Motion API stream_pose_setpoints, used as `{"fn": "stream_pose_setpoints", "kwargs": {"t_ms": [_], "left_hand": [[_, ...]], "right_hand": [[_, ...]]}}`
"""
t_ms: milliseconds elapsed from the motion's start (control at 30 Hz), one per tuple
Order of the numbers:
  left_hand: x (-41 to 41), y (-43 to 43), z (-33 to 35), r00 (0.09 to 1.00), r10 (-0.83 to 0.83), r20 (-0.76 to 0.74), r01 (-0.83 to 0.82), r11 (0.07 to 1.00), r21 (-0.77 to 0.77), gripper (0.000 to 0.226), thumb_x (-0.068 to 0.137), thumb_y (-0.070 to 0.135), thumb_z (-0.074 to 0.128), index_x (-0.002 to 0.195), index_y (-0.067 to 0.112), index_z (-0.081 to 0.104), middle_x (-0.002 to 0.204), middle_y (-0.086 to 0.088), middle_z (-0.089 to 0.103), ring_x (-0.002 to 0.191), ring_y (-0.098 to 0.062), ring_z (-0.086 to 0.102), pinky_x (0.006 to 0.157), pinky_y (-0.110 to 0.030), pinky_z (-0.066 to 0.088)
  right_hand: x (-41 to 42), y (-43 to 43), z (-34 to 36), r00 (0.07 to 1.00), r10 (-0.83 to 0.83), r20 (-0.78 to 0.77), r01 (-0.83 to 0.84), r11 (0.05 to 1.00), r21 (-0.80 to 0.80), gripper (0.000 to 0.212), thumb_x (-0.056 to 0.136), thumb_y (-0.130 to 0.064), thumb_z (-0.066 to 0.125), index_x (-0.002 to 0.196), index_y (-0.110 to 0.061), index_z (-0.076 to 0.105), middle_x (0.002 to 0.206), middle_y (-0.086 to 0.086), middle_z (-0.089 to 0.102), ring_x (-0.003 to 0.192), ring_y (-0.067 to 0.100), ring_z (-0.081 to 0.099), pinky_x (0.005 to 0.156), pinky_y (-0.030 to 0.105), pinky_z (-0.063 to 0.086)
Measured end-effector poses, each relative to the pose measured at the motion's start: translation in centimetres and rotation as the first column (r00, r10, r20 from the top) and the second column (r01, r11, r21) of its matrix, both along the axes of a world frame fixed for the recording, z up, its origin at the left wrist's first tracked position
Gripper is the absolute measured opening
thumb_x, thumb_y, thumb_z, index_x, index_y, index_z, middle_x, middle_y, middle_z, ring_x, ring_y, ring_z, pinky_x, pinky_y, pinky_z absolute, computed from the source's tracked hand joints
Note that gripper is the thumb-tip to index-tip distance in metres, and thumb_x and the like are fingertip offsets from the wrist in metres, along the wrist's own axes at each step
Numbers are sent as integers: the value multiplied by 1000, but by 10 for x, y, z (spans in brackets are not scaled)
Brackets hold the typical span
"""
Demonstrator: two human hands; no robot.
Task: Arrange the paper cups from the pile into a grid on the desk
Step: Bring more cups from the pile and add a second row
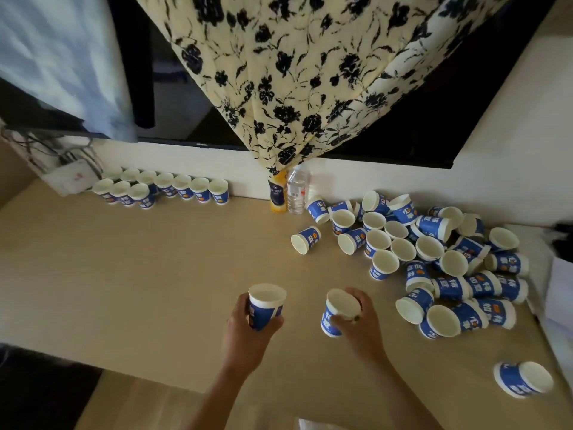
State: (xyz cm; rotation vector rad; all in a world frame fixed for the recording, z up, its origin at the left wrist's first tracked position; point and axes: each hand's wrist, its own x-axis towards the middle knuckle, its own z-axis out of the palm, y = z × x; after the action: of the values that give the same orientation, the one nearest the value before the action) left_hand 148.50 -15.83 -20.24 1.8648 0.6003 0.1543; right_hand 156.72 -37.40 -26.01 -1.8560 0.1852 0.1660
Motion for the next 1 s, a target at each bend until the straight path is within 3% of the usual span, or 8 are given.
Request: {"fn": "stream_pose_setpoints", "kwargs": {"t_ms": [133, 233, 400, 533, 767, 1000], "left_hand": [[-20, 38, 18, 996, 46, 70, -44, 999, -23, 53, 70, 13, 87, 111, 32, 59, 94, 26, 67, 85, -3, 63, 72, -33, 55], [-42, 80, 30, 987, 101, 127, -99, 995, -23, 56, 68, 14, 87, 112, 31, 58, 94, 26, 67, 85, -4, 64, 70, -29, 54], [-84, 146, 46, 960, 185, 212, -181, 983, -41, 60, 68, 15, 88, 115, 33, 57, 98, 21, 69, 89, 0, 64, 70, -15, 51], [-116, 197, 52, 946, 219, 238, -205, 975, -80, 55, 69, 11, 87, 114, 29, 60, 95, 21, 69, 89, 2, 63, 70, -9, 48], [-138, 250, 43, 942, 231, 245, -216, 973, -85, 50, 72, 13, 86, 111, 28, 60, 98, 22, 67, 95, -2, 62, 77, -11, 46], [-93, 296, 23, 954, 231, 193, -215, 972, -98, 60, 72, 15, 87, 120, 31, 54, 105, 27, 65, 97, 0, 63, 83, -28, 54]], "right_hand": [[-14, 50, 25, 999, -14, 42, 12, 998, 54, 80, 56, -21, 77, 133, -20, 56, 123, -6, 63, 107, 9, 63, 90, 27, 51], [-30, 98, 43, 997, 11, 77, -15, 998, 58, 79, 64, -6, 86, 135, -14, 54, 123, 0, 63, 107, 18, 63, 84, 20, 48], [-62, 184, 68, 984, 20, 178, -39, 994, 104, 64, 69, 13, 80, 123, -14, 58, 114, 0, 64, 90, -8, 62, 72, 8, 50], [-90, 247, 75, 981, 13, 194, -57, 974, 219, 65, 70, 21, 75, 126, -4, 53, 115, 5, 61, 83, -10, 63, 69, 8, 50], [-111, 312, 70, 994, 39, 106, -72, 944, 323, 69, 54, -8, 82, 118, -14, 56, 115, 5, 67, 94, 6, 70, 76, 18, 55], [-77, 349, 47, 997, 53, 60, -69, 952, 298, 65, 66, 9, 86, 120, -17, 59, 117, 3, 69, 104, 15, 69, 81, 23, 57]]}}
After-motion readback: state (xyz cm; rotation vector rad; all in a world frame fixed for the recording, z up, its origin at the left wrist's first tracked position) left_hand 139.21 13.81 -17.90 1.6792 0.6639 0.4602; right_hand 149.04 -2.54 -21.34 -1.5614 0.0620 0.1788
